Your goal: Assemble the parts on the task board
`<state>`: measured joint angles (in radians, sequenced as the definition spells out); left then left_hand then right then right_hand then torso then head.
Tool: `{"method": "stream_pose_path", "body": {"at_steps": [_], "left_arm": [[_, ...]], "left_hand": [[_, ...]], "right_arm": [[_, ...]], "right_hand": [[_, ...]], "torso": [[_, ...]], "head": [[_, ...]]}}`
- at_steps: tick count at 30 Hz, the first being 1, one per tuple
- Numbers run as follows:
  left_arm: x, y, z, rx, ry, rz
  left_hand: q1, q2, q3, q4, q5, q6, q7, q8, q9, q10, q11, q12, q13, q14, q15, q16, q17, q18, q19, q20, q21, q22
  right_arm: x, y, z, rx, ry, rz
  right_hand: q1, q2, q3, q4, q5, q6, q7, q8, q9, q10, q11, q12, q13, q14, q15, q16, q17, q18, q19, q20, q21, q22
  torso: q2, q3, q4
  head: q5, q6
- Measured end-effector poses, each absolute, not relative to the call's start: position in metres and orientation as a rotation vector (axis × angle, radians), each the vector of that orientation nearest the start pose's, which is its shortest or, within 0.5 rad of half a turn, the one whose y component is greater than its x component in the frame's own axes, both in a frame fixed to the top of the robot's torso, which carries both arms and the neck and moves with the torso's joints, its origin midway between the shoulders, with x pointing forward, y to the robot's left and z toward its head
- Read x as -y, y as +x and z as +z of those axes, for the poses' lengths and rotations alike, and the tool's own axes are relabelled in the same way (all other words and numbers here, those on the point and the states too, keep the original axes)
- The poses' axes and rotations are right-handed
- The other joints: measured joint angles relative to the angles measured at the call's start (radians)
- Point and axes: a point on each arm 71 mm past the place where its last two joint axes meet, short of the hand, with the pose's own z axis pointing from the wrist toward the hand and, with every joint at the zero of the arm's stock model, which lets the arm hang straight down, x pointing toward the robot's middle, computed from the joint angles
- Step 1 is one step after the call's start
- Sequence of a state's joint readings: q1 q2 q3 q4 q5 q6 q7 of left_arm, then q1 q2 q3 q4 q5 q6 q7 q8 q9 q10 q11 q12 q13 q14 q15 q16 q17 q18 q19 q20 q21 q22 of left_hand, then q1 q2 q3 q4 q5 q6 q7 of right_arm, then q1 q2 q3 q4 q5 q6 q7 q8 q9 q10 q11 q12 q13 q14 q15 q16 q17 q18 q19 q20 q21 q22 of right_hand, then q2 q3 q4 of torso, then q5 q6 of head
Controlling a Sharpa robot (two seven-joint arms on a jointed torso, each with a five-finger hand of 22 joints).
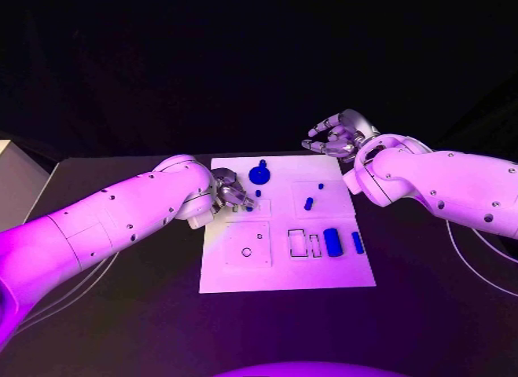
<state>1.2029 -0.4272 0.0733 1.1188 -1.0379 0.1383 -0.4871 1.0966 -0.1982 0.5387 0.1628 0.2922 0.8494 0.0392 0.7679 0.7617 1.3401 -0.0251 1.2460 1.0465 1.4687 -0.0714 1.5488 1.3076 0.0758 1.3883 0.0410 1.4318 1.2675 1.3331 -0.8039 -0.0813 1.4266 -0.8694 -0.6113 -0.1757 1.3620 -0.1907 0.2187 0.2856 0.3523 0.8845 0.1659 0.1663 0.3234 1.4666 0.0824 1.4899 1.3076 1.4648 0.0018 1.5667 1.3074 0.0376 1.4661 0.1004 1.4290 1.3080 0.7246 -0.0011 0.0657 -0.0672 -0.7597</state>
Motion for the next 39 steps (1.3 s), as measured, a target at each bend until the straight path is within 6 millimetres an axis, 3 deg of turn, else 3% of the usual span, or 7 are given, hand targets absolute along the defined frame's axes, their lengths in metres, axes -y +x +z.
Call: {"method": "stream_pose_path", "body": {"at_steps": [5,20,27,29,30,32,39], "left_arm": [[-0.1102,0.5467,-0.2107,-2.259,-0.260,-0.563],[-0.1145,0.5469,-0.2111,-2.259,-0.264,-0.557],[-0.1164,0.5469,-0.2111,-2.258,-0.264,-0.554],[-0.1166,0.5468,-0.2110,-2.257,-0.263,-0.553],[-0.1166,0.5466,-0.2110,-2.257,-0.262,-0.553],[-0.1167,0.5465,-0.2110,-2.256,-0.261,-0.553],[-0.1178,0.5465,-0.2109,-2.255,-0.261,-0.551]], "left_hand": [[-0.005,-0.005,-0.034,0.026,0.000,0.004,0.004,-0.005,0.003,0.000,0.000,0.000,0.002,0.000,0.000,0.000,0.000,0.000,0.000,0.000,-0.004,0.000],[-0.001,-0.009,-0.063,0.050,-0.015,0.006,0.002,-0.005,0.010,0.000,0.000,0.000,0.006,0.000,0.000,0.000,0.000,0.000,0.000,0.000,-0.004,0.002],[0.011,-0.011,-0.127,0.114,-0.111,0.007,0.001,-0.005,0.027,-0.004,0.004,0.000,0.003,0.000,0.000,0.000,0.000,0.000,0.004,-0.003,-0.004,0.003],[0.011,-0.011,-0.146,0.125,-0.151,0.003,0.004,-0.004,0.031,-0.004,0.004,0.000,0.000,0.000,0.000,0.000,0.000,0.000,0.004,-0.003,-0.004,0.004],[0.011,-0.011,-0.163,0.127,-0.197,0.002,0.005,-0.004,0.035,-0.004,0.004,0.000,-0.001,0.000,0.000,0.000,0.000,0.000,0.004,-0.003,-0.004,0.005],[0.010,-0.001,-0.181,0.128,-0.229,0.002,0.006,-0.003,0.039,-0.004,0.004,0.000,-0.001,0.000,0.000,0.000,0.000,0.000,0.004,-0.003,-0.004,0.005],[0.002,0.007,-0.207,0.130,-0.237,0.001,0.006,-0.003,0.041,-0.004,0.004,0.000,-0.002,0.000,0.000,0.000,0.000,0.000,0.003,-0.003,-0.004,0.005]], "right_arm": [[0.2357,0.5279,-0.1365,-1.484,0.570,0.707],[0.2368,0.5276,-0.1366,-1.483,0.571,0.706],[0.2378,0.5275,-0.1367,-1.483,0.572,0.704],[0.2380,0.5274,-0.1367,-1.483,0.572,0.704],[0.2381,0.5274,-0.1368,-1.483,0.572,0.704],[0.2383,0.5274,-0.1368,-1.483,0.572,0.704],[0.2385,0.5273,-0.1370,-1.483,0.572,0.703]], "right_hand": [[0.000,0.000,0.000,0.000,0.000,0.000,0.000,0.000,0.000,0.000,0.000,0.000,0.000,0.000,0.000,0.000,0.000,0.000,0.000,0.000,0.000,0.000],[-0.004,0.004,0.003,0.003,0.000,0.000,0.000,0.000,0.000,0.000,0.000,0.000,0.000,0.000,0.000,0.000,0.000,0.000,0.000,0.000,0.000,0.000],[-0.004,0.004,0.003,0.003,0.000,0.000,0.000,0.000,0.000,0.000,0.000,0.000,0.000,0.000,0.000,0.000,0.000,0.000,0.000,0.000,0.000,0.000],[-0.004,0.004,0.003,0.003,0.000,0.000,0.000,0.000,0.000,0.000,0.000,0.000,0.000,0.000,0.000,0.000,0.000,0.000,0.000,0.000,0.000,0.000],[-0.004,0.004,0.003,0.003,0.000,0.000,0.000,0.000,0.000,0.000,0.000,0.000,0.000,0.000,0.000,0.000,0.000,0.000,0.000,0.000,0.000,0.000],[-0.004,0.004,0.003,0.003,0.000,0.000,0.000,0.000,0.000,0.000,0.000,0.000,0.000,0.000,0.000,0.000,0.000,0.000,0.000,0.000,0.000,0.000],[-0.004,0.004,0.003,0.003,0.000,0.000,0.000,0.000,0.000,0.000,0.000,0.000,0.000,0.000,0.000,0.000,0.000,0.000,0.000,0.000,0.000,-0.001]], "torso": [[0.000,-0.0003,0.0001],[0.000,-0.0004,0.0001],[0.000,-0.0004,0.0000],[0.000,-0.0004,0.0000],[0.000,-0.0004,-0.0001],[0.001,-0.0004,-0.0001],[0.000,-0.0001,0.0000]], "head": [[-0.001,-0.001],[-0.001,-0.002],[-0.001,-0.002],[-0.002,-0.002],[-0.002,-0.003],[-0.002,-0.003],[-0.003,-0.003]]}}
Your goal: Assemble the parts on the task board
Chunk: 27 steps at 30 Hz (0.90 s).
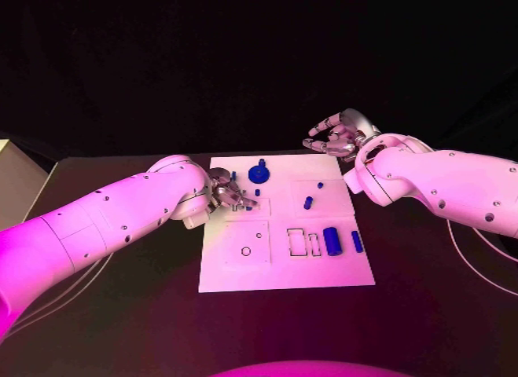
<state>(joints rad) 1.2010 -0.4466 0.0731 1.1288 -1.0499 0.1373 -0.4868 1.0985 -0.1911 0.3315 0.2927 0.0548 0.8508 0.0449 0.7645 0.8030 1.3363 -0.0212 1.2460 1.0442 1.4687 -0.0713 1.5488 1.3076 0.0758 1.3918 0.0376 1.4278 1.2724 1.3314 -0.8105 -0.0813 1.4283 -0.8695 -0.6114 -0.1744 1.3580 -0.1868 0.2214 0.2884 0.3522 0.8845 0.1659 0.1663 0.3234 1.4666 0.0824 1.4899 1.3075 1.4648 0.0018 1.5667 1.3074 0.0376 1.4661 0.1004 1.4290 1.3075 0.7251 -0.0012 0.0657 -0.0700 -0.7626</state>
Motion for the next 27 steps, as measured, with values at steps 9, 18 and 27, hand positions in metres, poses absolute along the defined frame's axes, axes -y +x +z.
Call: {"method": "stream_pose_path", "body": {"at_steps": [9,18,27], "left_arm": [[-0.120,0.545,-0.211,-2.253,-0.275,-0.559],[-0.123,0.546,-0.200,-2.234,-0.330,-0.612],[-0.133,0.553,-0.175,-2.175,-0.402,-0.681]], "left_hand": [[-0.017,0.002,-0.029,0.002,0.000,0.000,0.000,0.000,0.004,0.000,0.000,0.000,-0.002,0.000,0.000,0.000,0.000,0.000,0.000,0.000,0.000,0.000],[-0.019,0.005,-0.052,0.000,0.000,-0.009,0.009,-0.007,0.006,-0.022,0.004,-0.013,-0.024,0.000,0.000,0.000,0.000,0.000,-0.009,0.002,-0.012,-0.020],[0.013,0.036,-0.082,0.000,0.000,-0.043,0.025,-0.037,0.001,-0.072,0.019,-0.062,-0.093,-0.004,0.004,-0.009,0.000,0.000,-0.031,0.009,-0.032,-0.053]], "right_arm": [[0.239,0.527,-0.138,-1.485,0.573,0.703],[0.239,0.527,-0.139,-1.486,0.574,0.702],[0.240,0.527,-0.139,-1.486,0.575,0.701]], "right_hand": [[0.000,0.000,0.000,0.000,0.006,0.000,0.000,0.000,0.000,0.000,0.000,0.000,0.000,0.000,0.000,0.000,0.000,0.000,0.000,0.000,0.000,0.000],[0.000,0.000,0.000,0.000,0.006,0.000,0.000,0.000,0.000,0.000,0.000,0.000,0.000,0.000,0.000,0.000,0.000,0.000,0.000,0.000,0.000,0.000],[0.000,0.000,0.000,0.000,0.006,0.000,0.000,0.000,0.000,0.000,0.000,0.000,0.000,0.000,0.000,0.000,0.000,0.000,0.000,0.000,0.000,0.001]], "torso": [[0.000,0.0000,-0.0001],[0.000,0.0004,-0.0002],[-0.001,0.0011,-0.0001]], "head": [[0.000,0.001],[-0.001,0.004],[0.000,0.010]]}}
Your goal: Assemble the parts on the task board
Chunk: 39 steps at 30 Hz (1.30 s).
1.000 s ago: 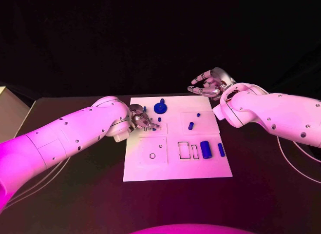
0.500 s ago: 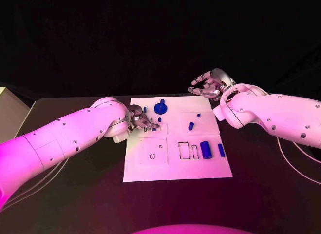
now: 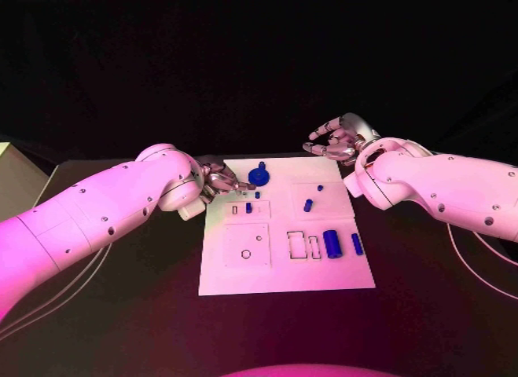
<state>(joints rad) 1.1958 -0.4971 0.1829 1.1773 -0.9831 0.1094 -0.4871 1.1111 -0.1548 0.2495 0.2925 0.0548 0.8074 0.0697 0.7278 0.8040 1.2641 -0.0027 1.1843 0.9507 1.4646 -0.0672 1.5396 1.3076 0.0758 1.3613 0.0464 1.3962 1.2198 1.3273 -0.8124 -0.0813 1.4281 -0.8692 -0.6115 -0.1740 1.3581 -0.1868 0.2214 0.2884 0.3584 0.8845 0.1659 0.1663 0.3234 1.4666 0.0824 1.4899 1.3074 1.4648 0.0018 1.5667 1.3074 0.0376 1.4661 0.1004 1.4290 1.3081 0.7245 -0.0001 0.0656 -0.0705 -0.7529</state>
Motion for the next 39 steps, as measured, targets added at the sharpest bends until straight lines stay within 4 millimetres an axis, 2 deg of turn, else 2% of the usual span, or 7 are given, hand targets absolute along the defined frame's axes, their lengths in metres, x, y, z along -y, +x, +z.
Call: {"method": "stream_pose_path", "body": {"at_steps": [4,6,10,15,26,31,39], "left_arm": [[-0.141,0.557,-0.166,-2.149,-0.431,-0.698],[-0.144,0.559,-0.162,-2.137,-0.443,-0.702],[-0.153,0.565,-0.160,-2.117,-0.470,-0.694],[-0.164,0.573,-0.160,-2.092,-0.498,-0.662],[-0.173,0.593,-0.153,-2.027,-0.494,-0.578],[-0.173,0.600,-0.151,-2.013,-0.485,-0.543],[-0.170,0.606,-0.148,-2.012,-0.469,-0.514]], "left_hand": [[0.033,0.022,-0.007,-0.001,0.000,-0.014,0.012,-0.023,-0.013,-0.042,0.009,-0.042,-0.060,0.000,0.007,-0.012,0.000,0.000,-0.020,0.009,-0.018,-0.024],[0.061,0.032,-0.010,0.001,0.000,-0.031,0.024,-0.050,-0.030,-0.077,0.019,-0.080,-0.112,0.002,0.019,-0.023,0.000,0.000,-0.030,0.019,-0.031,-0.045],[0.093,0.044,-0.012,-0.001,0.000,-0.042,0.035,-0.085,-0.059,-0.111,0.032,-0.120,-0.170,0.000,0.028,-0.037,0.000,0.000,-0.047,0.025,-0.046,-0.072],[0.100,0.048,-0.012,-0.001,0.000,-0.043,0.035,-0.091,-0.069,-0.113,0.035,-0.122,-0.183,0.000,0.028,-0.037,0.000,0.000,-0.050,0.029,-0.050,-0.077],[0.100,0.048,-0.015,0.001,0.000,-0.042,0.035,-0.097,-0.077,-0.113,0.035,-0.122,-0.186,0.003,0.030,-0.037,0.000,0.000,-0.050,0.029,-0.050,-0.077],[0.100,0.048,-0.015,0.002,0.000,-0.042,0.035,-0.099,-0.079,-0.113,0.035,-0.127,-0.187,0.004,0.032,-0.037,0.000,0.000,-0.050,0.029,-0.050,-0.077],[0.091,0.049,-0.023,-0.001,0.000,-0.046,0.039,-0.107,-0.088,-0.117,0.038,-0.127,-0.193,0.000,0.036,-0.037,0.000,0.000,-0.050,0.029,-0.050,-0.077]], "right_arm": [[0.240,0.527,-0.139,-1.486,0.576,0.700],[0.241,0.527,-0.139,-1.485,0.576,0.699],[0.242,0.527,-0.139,-1.485,0.577,0.698],[0.243,0.526,-0.139,-1.484,0.577,0.698],[0.242,0.524,-0.137,-1.482,0.571,0.707],[0.241,0.524,-0.136,-1.480,0.569,0.712],[0.241,0.523,-0.134,-1.475,0.566,0.715]], "right_hand": [[0.000,0.000,0.000,0.000,0.000,0.000,0.000,0.000,0.000,0.000,0.000,0.000,0.000,0.000,0.000,0.000,0.000,0.000,0.000,0.000,0.000,0.000],[0.000,0.000,0.000,0.000,0.000,0.000,0.000,0.000,0.000,0.000,0.000,0.000,0.000,0.000,0.000,0.000,0.000,0.000,0.000,0.000,0.000,0.000],[0.000,0.000,0.003,-0.003,0.000,0.000,0.000,0.000,0.000,0.000,0.000,0.000,0.000,0.000,0.000,0.000,0.000,0.000,0.000,0.000,0.000,0.000],[0.000,0.000,0.003,-0.003,0.000,0.000,0.000,0.000,0.000,0.000,0.000,0.000,0.000,0.000,0.000,0.000,0.000,0.000,0.000,0.000,0.000,0.000],[0.000,0.000,0.006,0.000,0.000,0.000,0.000,0.000,0.000,0.000,0.000,0.000,0.000,0.000,0.000,0.000,0.000,0.000,0.000,0.000,0.000,0.000],[0.000,0.000,0.006,0.000,0.000,-0.002,0.002,0.000,0.000,0.000,0.000,0.000,0.000,0.000,0.000,0.000,0.000,0.000,0.000,0.000,0.000,0.000],[0.000,0.000,0.008,-0.003,0.004,-0.003,0.003,0.000,0.000,0.000,0.000,0.000,0.000,0.000,0.000,0.000,0.000,0.000,0.000,0.000,0.000,0.000]], "torso": [[0.000,0.0003,0.0001],[0.000,0.0003,0.0003],[0.000,0.0003,0.0006],[0.003,-0.0001,0.0006],[0.015,-0.0013,-0.0017],[0.023,-0.0020,-0.0028],[0.034,-0.0039,-0.0033]], "head": [[0.000,0.003],[0.000,0.005],[0.001,0.010],[0.003,0.019],[0.012,0.040],[0.013,0.045],[0.007,0.051]]}}
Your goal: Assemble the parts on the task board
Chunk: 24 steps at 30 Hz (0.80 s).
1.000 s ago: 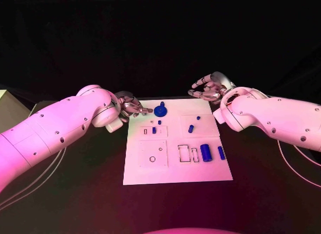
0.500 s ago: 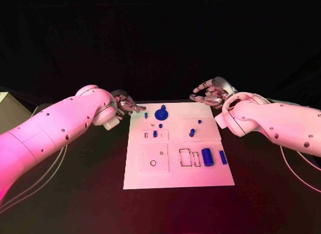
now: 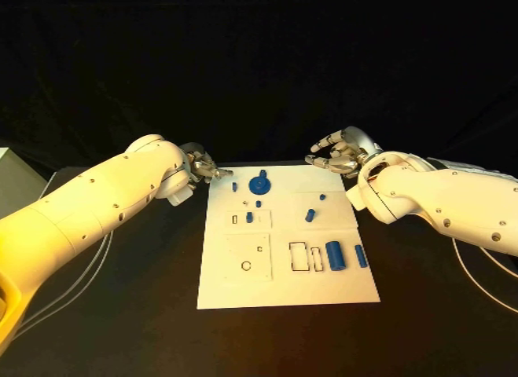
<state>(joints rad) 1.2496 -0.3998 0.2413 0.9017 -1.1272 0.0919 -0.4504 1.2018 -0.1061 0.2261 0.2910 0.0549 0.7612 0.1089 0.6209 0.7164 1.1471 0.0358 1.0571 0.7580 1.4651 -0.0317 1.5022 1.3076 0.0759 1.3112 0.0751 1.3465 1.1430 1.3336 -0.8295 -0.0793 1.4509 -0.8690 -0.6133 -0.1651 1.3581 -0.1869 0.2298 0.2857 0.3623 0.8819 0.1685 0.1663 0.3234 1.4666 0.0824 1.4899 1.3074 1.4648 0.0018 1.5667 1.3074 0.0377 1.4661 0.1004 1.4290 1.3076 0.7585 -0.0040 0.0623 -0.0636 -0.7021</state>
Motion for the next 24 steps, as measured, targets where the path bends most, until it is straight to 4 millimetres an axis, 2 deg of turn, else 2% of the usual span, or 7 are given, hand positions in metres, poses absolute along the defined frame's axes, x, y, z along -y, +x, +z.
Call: {"method": "stream_pose_path", "body": {"at_steps": [4,15,24], "left_arm": [[-0.167,0.608,-0.150,-2.022,-0.464,-0.508],[-0.159,0.609,-0.151,-2.042,-0.448,-0.515],[-0.154,0.609,-0.151,-2.059,-0.431,-0.519]], "left_hand": [[0.000,0.000,-0.003,0.003,0.000,-0.007,0.007,-0.017,-0.014,-0.004,0.004,0.000,-0.003,0.000,0.000,0.000,0.000,0.000,0.000,0.000,0.000,0.000],[0.000,0.000,-0.008,0.003,0.000,-0.007,0.007,-0.023,-0.024,-0.004,0.004,0.000,-0.001,0.000,0.000,0.000,0.000,0.000,0.000,0.000,0.000,0.007],[-0.004,0.004,-0.008,0.003,0.000,-0.007,0.007,-0.023,-0.029,-0.004,0.004,0.000,0.001,0.004,0.003,0.000,0.000,0.000,0.004,0.004,0.000,0.009]], "right_arm": [[0.240,0.523,-0.133,-1.474,0.564,0.718],[0.239,0.524,-0.131,-1.471,0.561,0.722],[0.236,0.524,-0.131,-1.471,0.558,0.725]], "right_hand": [[0.000,0.000,0.000,0.000,0.000,0.000,0.000,0.000,0.000,0.000,0.000,0.000,0.000,0.000,0.000,0.000,0.000,0.000,0.000,0.000,0.000,0.000],[0.000,0.000,0.000,0.000,0.000,0.000,0.000,0.000,0.000,0.000,0.000,0.000,0.000,0.000,0.000,0.000,0.000,0.000,0.000,0.000,0.000,0.000],[0.000,0.000,0.000,0.000,0.000,0.000,0.000,0.000,0.000,0.000,0.000,0.000,0.000,0.000,0.000,0.000,0.000,0.000,0.000,0.000,0.000,0.000]], "torso": [[0.005,0.0000,-0.0002],[0.014,0.0007,-0.0059],[0.016,0.0017,-0.0060]], "head": [[-0.001,0.002],[0.000,0.003],[0.003,0.003]]}}
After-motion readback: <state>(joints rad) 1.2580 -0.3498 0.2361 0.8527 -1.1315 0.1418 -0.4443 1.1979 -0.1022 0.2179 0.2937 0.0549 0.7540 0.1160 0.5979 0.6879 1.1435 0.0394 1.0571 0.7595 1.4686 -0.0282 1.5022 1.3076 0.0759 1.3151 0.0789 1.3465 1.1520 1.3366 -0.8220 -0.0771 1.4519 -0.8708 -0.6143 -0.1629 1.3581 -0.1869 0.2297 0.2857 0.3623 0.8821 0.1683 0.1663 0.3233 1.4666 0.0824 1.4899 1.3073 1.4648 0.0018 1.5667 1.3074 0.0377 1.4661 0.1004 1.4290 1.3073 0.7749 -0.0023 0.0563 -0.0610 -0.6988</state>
